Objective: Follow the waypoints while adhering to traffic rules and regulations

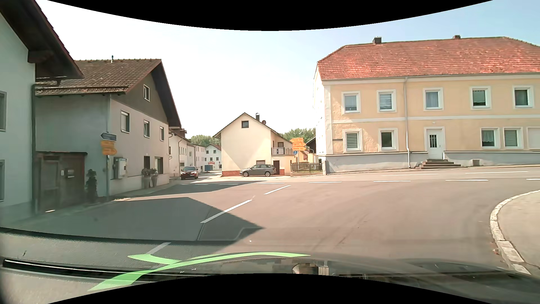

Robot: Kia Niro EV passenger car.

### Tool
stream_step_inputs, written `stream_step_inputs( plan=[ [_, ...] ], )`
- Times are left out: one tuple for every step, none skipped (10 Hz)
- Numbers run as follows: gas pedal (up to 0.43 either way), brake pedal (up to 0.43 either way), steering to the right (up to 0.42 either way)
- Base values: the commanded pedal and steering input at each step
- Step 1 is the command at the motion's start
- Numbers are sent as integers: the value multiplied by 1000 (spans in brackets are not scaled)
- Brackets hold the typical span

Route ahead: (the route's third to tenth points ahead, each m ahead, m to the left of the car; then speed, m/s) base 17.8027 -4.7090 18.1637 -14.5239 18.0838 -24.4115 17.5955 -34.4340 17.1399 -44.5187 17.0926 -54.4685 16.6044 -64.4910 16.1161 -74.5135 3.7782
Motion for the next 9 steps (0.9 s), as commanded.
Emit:
stream_step_inputs(
  plan=[
    [0,55,183],
    [0,0,194],
    [0,0,203],
    [0,0,211],
    [0,0,220],
    [0,0,229],
    [0,0,237],
    [0,0,253],
    [0,0,274]
  ],
)
